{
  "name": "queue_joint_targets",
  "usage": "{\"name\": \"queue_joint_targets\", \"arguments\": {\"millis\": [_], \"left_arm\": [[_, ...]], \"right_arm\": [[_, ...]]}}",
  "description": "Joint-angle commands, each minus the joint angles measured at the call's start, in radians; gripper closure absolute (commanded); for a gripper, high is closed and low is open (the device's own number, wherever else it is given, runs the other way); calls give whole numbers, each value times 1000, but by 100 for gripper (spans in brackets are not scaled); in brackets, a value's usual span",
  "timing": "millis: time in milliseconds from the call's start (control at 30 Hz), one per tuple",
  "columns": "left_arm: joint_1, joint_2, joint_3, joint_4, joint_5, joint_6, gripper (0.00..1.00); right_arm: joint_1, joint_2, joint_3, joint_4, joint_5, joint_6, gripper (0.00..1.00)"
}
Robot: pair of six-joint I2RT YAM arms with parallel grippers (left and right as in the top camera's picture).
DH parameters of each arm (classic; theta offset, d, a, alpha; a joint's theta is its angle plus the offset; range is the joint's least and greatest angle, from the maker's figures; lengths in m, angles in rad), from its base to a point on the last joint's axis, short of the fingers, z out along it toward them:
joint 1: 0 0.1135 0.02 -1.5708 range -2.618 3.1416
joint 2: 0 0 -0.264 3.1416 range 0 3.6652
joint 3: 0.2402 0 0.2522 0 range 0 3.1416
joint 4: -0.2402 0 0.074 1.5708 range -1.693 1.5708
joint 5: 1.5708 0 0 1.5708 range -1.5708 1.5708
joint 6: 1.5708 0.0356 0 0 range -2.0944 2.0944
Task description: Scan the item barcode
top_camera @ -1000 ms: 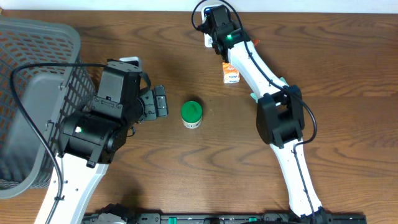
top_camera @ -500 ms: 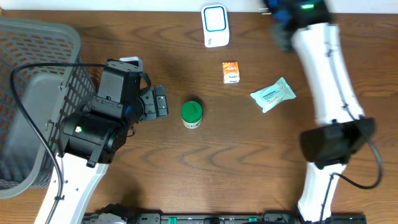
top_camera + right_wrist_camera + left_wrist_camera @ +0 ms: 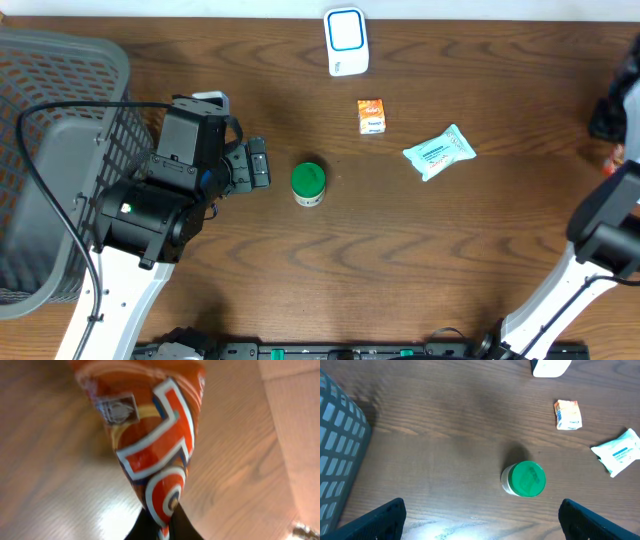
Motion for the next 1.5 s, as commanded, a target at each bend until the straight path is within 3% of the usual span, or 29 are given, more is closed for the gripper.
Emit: {"name": "queue_joint_targets", "arguments": {"millis": [0,200,300,333,500,700,800,1067,1167,1333,1467], "left_arm": [[5,5,6,-2,-13,9,2],[5,5,6,-2,-13,9,2],[5,5,6,-2,-13,9,2],[5,5,6,-2,-13,9,2],[5,5,6,-2,-13,9,2],[5,5,6,-2,-13,9,2],[5,5,6,-2,-13,9,2],[5,5,6,-2,-13,9,2],[5,5,6,-2,-13,9,2],[5,5,6,-2,-13,9,2],[5,5,6,-2,-13,9,2]], "right_arm": [[-71,-5,-119,126,22,-18,99],[-172,-5,-312,307,48,-98,99],[-203,-5,-325,312,46,-79,98],[-209,-10,-317,301,46,-70,91],[-202,-56,-201,209,-53,-21,1],[-128,-147,-2,75,-397,50,1],[-50,-196,15,21,-563,52,1],[257,-200,-75,-50,-601,65,1],[353,-199,-154,-51,-584,187,1],[438,-199,-291,-73,-600,611,1],[479,-199,-392,4,-619,711,1]]}}
